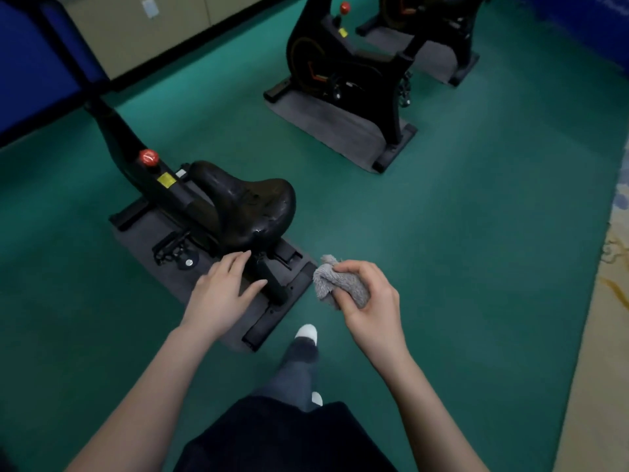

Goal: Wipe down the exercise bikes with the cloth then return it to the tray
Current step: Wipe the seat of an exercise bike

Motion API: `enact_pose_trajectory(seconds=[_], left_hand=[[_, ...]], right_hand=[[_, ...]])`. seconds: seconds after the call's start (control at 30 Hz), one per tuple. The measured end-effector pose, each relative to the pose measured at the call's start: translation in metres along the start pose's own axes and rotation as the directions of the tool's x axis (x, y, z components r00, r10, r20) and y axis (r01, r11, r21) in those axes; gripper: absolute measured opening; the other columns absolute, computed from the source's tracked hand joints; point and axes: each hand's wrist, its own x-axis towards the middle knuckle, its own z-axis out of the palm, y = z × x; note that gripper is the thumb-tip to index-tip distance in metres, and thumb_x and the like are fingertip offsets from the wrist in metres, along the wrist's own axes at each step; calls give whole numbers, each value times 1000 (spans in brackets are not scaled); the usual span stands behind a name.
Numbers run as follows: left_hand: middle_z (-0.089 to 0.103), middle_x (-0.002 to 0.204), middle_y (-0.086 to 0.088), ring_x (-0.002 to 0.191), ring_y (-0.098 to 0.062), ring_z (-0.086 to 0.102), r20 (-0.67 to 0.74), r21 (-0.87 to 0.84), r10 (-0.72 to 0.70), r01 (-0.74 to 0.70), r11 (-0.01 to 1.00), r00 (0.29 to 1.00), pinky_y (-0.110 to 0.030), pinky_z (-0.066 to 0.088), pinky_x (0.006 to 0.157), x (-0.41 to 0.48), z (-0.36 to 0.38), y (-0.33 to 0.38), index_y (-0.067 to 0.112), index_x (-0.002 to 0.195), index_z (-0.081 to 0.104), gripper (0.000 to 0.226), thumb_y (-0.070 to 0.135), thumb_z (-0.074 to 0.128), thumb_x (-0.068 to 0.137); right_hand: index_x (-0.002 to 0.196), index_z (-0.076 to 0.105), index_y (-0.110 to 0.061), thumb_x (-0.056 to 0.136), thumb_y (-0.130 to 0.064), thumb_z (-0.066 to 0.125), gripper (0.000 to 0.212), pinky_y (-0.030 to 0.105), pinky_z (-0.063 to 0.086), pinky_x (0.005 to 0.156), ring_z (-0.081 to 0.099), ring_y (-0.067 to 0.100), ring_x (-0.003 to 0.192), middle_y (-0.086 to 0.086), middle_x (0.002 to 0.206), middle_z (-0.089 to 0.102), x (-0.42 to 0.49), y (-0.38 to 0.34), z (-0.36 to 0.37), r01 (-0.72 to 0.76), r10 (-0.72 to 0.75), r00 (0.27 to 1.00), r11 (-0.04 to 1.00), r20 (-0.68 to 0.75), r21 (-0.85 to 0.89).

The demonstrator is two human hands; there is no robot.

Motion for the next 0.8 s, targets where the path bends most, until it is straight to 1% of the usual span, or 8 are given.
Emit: enact_pose_trajectory(seconds=[0.2, 0.3, 0.4, 0.47, 0.53, 0.63, 0.73, 0.8], left_hand=[[34, 149, 0, 135, -20, 34, -11, -29, -148, 147, 989, 989, -40, 36, 103, 22, 7, -4, 16, 147, 27, 67, 55, 38, 93], [35, 149, -3, 133, -23, 35, -14, -86, -258, 256, 963, 966, -43, 38, 103, 32, 9, -12, 15, 147, 27, 68, 54, 41, 93], [35, 149, -5, 132, -26, 37, -32, -133, -342, 335, 933, 939, -44, 38, 101, 44, 8, -20, 14, 148, 26, 71, 54, 43, 92], [34, 149, -6, 133, -26, 36, -44, -132, -345, 337, 932, 937, -44, 38, 100, 52, 5, -20, 13, 148, 25, 73, 55, 44, 91], [33, 149, -5, 133, -26, 36, -59, -152, -376, 364, 919, 925, -44, 38, 101, 59, 2, -21, 13, 148, 24, 76, 57, 44, 90], [31, 150, -3, 134, -25, 34, -65, -210, -436, 415, 885, 897, -44, 37, 102, 61, 3, -18, 15, 149, 21, 80, 60, 45, 87], [29, 150, -2, 135, -24, 32, -62, -263, -510, 479, 838, 858, -44, 35, 104, 62, 7, -14, 15, 149, 20, 85, 63, 47, 85], [28, 151, -1, 136, -22, 31, -56, -291, -550, 514, 807, 833, -43, 34, 106, 62, 10, -11, 16, 150, 19, 87, 64, 48, 83]], right_hand=[[92, 59, -37, 76, 4, 69, 45, 3, 36, 86, 56, -7, 99, -18, 100, 62, 46, 16, -5, 22, -21, 996, 1000, 87, -3], [91, 58, -40, 75, 5, 70, 49, 3, 36, 85, 56, -8, 98, -17, 100, 63, 77, 23, -4, 45, -42, 990, 999, 135, -21], [90, 58, -40, 75, 5, 71, 49, 1, 35, 83, 56, -9, 97, -13, 100, 64, 109, 28, 2, 66, -61, 980, 998, 189, -21], [89, 57, -40, 76, 4, 71, 48, 2, 36, 82, 56, -8, 97, -10, 100, 65, 123, 29, 7, 65, -60, 977, 998, 203, -16], [90, 58, -38, 76, 3, 70, 45, 2, 36, 82, 57, -7, 97, -8, 100, 66, 138, 30, 16, 79, -73, 963, 997, 258, -14], [94, 62, -30, 76, 4, 70, 39, 3, 37, 83, 57, -7, 97, -7, 102, 66, 159, 28, 28, 103, -95, 935, 995, 341, -7], [101, 66, -23, 78, 4, 69, 36, 1, 34, 86, 55, -10, 100, -7, 105, 65, 183, 26, 42, 150, -135, 894, 989, 427, -2], [105, 68, -18, 79, 4, 68, 34, 1, 34, 87, 56, -8, 101, -5, 107, 65, 202, 24, 52, 183, -161, 864, 983, 476, 1]])
